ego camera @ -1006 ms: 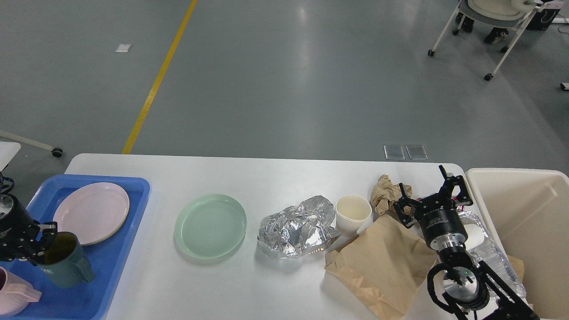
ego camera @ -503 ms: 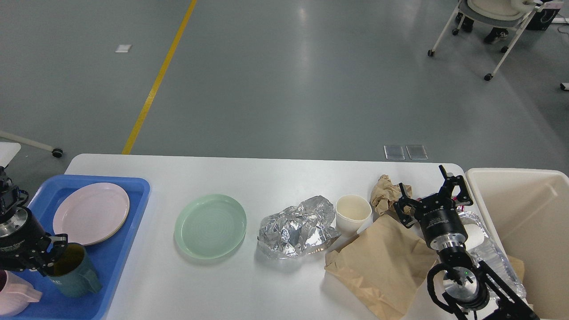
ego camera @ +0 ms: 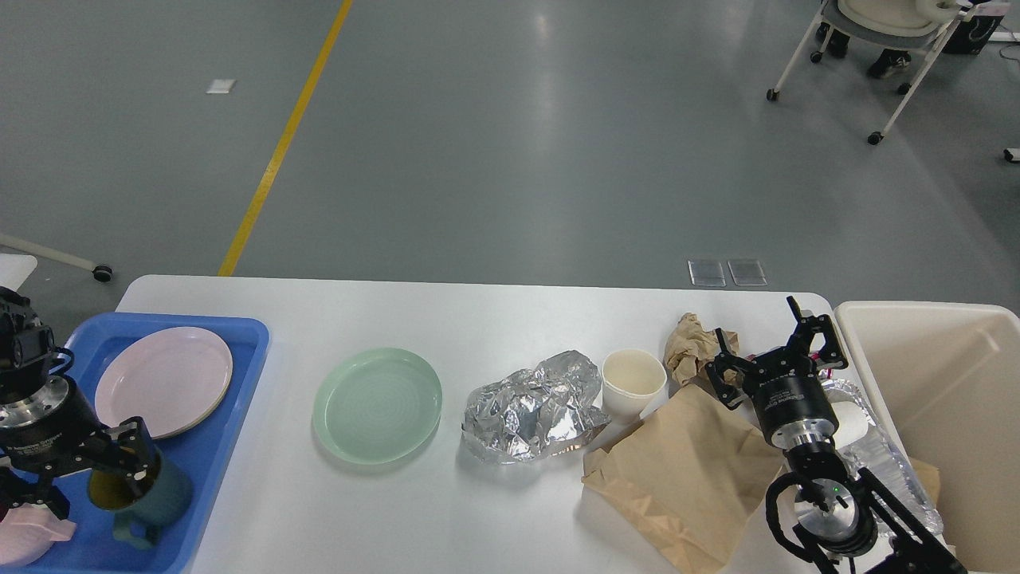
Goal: Tidy desktop
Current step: 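Carry the teal mug into the blue tray and release it, then move the left gripper to the edge of the pale green saucer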
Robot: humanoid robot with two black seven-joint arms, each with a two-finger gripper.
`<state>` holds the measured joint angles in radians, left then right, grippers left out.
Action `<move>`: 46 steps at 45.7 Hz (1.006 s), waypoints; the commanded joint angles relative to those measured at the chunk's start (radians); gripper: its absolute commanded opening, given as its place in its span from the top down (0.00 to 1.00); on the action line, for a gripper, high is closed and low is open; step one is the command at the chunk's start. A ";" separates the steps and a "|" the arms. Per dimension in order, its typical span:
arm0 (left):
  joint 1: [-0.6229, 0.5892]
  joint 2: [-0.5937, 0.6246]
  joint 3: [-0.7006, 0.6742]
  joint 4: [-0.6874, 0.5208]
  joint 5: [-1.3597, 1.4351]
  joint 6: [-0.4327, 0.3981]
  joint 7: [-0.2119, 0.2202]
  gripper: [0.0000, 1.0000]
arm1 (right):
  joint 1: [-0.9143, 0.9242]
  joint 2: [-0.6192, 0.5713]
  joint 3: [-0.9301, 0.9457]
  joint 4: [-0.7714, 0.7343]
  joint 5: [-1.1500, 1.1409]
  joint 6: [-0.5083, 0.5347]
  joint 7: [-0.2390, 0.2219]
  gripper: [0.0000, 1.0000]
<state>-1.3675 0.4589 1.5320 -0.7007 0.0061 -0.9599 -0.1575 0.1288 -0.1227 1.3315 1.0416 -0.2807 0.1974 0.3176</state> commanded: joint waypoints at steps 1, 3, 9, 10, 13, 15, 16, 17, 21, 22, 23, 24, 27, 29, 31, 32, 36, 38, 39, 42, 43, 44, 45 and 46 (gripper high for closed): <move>-0.097 -0.006 0.043 -0.062 0.000 0.000 -0.004 0.07 | 0.000 0.000 0.000 0.000 0.000 -0.003 0.000 0.00; -0.128 -0.009 0.048 -0.079 0.000 0.000 -0.005 0.06 | 0.000 0.000 0.000 0.000 0.000 0.000 0.000 0.00; -0.222 -0.048 0.048 -0.095 0.000 0.000 -0.005 0.05 | 0.000 0.000 0.000 0.000 0.000 0.000 0.000 0.00; -0.235 -0.060 0.050 -0.095 0.000 0.000 -0.005 0.05 | 0.000 0.000 0.000 0.000 0.000 0.000 0.000 0.00; -0.280 -0.098 0.057 -0.095 -0.002 0.000 -0.007 0.05 | 0.000 0.000 0.000 0.000 0.000 0.000 0.000 0.00; -0.312 -0.124 0.065 -0.095 -0.003 0.000 -0.007 0.05 | 0.000 0.000 0.000 0.000 0.000 0.000 -0.002 0.00; -0.326 -0.138 0.069 -0.095 -0.005 0.000 -0.007 0.05 | 0.000 0.000 0.000 0.000 0.000 0.000 0.000 0.00; -0.343 -0.150 0.071 -0.095 -0.006 0.000 -0.007 0.05 | 0.000 0.000 0.000 0.000 0.000 0.000 0.000 0.00; -0.403 -0.200 0.079 -0.095 -0.008 0.000 -0.007 0.05 | 0.000 0.000 0.000 0.000 0.000 0.000 0.000 0.00; -0.418 -0.210 0.083 -0.095 -0.009 0.000 -0.007 0.05 | 0.000 0.000 0.000 0.000 0.000 0.000 0.000 0.00; -0.456 -0.235 0.098 -0.097 -0.012 0.000 -0.007 0.05 | 0.000 0.000 0.000 0.000 -0.002 0.000 0.000 0.00; -0.472 -0.244 0.105 -0.102 -0.014 0.000 -0.007 0.05 | 0.000 0.000 0.000 0.000 0.000 0.000 0.000 0.00; -0.502 -0.267 0.114 -0.115 -0.017 0.013 -0.007 0.05 | 0.000 0.000 0.000 0.000 0.000 0.000 0.000 0.00; -0.505 -0.278 0.114 -0.115 -0.015 0.064 -0.005 0.05 | 0.000 0.000 0.000 0.000 0.000 0.000 0.000 0.00; -0.499 -0.292 0.112 -0.115 -0.015 0.120 -0.004 0.05 | 0.000 0.000 0.000 0.000 0.000 0.000 0.000 0.00; -0.492 -0.301 0.112 -0.114 -0.015 0.151 -0.004 0.05 | 0.000 0.000 0.000 0.000 0.000 0.000 0.000 0.00; -0.414 -0.319 0.100 -0.097 -0.017 0.282 0.003 0.05 | 0.000 0.000 0.000 0.000 0.000 0.000 0.000 0.00; -0.363 -0.322 0.093 -0.080 -0.017 0.340 0.004 0.05 | 0.000 0.000 0.000 0.000 0.000 0.000 0.000 0.00; -0.339 -0.324 0.085 -0.065 -0.017 0.363 0.006 0.05 | 0.000 0.000 0.000 0.000 0.000 0.000 0.000 0.00; -0.271 -0.336 0.050 0.001 -0.017 0.397 0.009 0.05 | 0.000 0.000 0.000 0.000 0.000 0.000 0.000 0.00; -0.248 -0.339 0.037 0.027 -0.017 0.395 0.010 0.05 | 0.000 0.000 0.000 0.000 0.000 0.000 0.000 0.00; -0.227 -0.339 0.027 0.053 -0.017 0.392 0.012 0.05 | 0.000 0.000 0.000 0.000 0.000 -0.003 0.000 0.00; -0.205 -0.339 0.017 0.078 -0.017 0.391 0.013 0.05 | 0.000 0.000 0.000 0.000 0.000 0.000 0.000 0.00; -0.184 -0.339 0.010 0.104 -0.017 0.391 0.015 0.05 | 0.000 0.000 0.000 0.000 0.000 0.000 0.000 0.00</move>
<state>-1.6608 0.1269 1.5907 -0.7157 -0.0109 -0.5860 -0.1494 0.1289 -0.1227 1.3315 1.0416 -0.2807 0.1981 0.3173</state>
